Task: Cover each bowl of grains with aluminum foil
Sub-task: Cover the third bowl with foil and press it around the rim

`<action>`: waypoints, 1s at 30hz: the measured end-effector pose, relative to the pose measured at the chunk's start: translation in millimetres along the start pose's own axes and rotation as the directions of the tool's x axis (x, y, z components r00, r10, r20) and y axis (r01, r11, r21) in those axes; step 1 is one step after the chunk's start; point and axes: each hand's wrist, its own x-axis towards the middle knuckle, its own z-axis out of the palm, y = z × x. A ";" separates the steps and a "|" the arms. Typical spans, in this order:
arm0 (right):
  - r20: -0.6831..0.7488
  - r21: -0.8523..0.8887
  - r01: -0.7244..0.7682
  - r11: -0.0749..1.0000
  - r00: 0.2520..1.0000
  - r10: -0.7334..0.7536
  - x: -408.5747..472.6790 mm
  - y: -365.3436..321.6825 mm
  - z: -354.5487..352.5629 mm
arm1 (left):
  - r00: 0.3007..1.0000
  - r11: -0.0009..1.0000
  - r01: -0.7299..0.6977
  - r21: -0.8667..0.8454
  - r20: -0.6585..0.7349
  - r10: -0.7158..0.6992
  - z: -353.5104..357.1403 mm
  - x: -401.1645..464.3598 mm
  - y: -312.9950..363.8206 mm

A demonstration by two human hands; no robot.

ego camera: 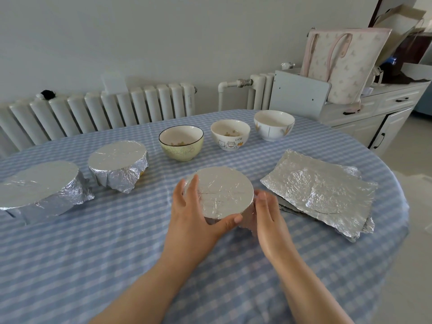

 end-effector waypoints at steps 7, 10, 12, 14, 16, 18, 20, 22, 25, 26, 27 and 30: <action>0.064 -0.143 0.150 0.978 0.988 -0.142 -3.2 7.7 -1.5 | 1.000 0.997 0.003 0.073 -0.002 -0.003 -1.0 -1.3 3.4; 0.067 -0.174 0.218 0.960 0.976 -0.209 -2.8 9.2 -3.6 | 1.000 0.996 0.001 0.090 0.007 -0.002 -2.1 0.0 2.5; 0.091 -0.166 0.234 0.958 0.971 -0.221 -0.2 9.7 -5.8 | 1.000 0.997 0.003 0.077 0.011 -0.004 -2.2 1.2 1.2; 0.108 -0.097 0.233 0.968 0.969 -0.223 2.4 10.5 -6.2 | 1.000 0.998 0.012 0.063 0.012 -0.012 -2.2 2.6 0.3; 0.076 0.054 0.200 0.978 0.976 -0.204 5.8 14.9 -4.8 | 1.000 0.998 0.018 0.055 0.009 -0.019 -2.6 3.6 -0.4; 0.040 0.166 0.176 0.970 0.982 -0.185 6.9 13.7 -4.2 | 1.000 0.999 0.025 0.032 0.004 -0.026 -3.3 4.5 -0.9; 0.002 0.198 0.171 0.965 0.985 -0.175 8.2 10.9 -3.3 | 0.999 0.999 0.045 -0.017 0.003 -0.045 -4.1 5.9 -1.6; -0.016 0.217 0.155 0.964 0.988 -0.155 9.9 9.6 -2.4 | 0.998 0.996 0.068 -0.053 0.005 -0.068 -4.7 7.6 -2.5; -0.035 0.226 0.157 0.961 0.988 -0.153 11.3 7.8 0.6 | 0.996 0.994 0.088 -0.065 0.012 -0.087 -5.6 9.8 -3.7; -0.046 0.245 0.147 0.958 0.989 -0.140 11.7 6.6 1.9 | 0.996 0.993 0.092 -0.069 0.012 -0.091 -5.9 10.1 -3.6; -0.055 0.269 0.134 0.954 0.991 -0.124 11.8 4.9 3.2 | 0.995 0.993 0.096 -0.072 0.013 -0.095 -6.3 10.1 -3.7; -0.101 0.313 0.100 0.944 0.992 -0.072 13.0 1.2 7.7 | 0.994 0.991 0.105 -0.079 0.019 -0.104 -7.4 9.5 -3.3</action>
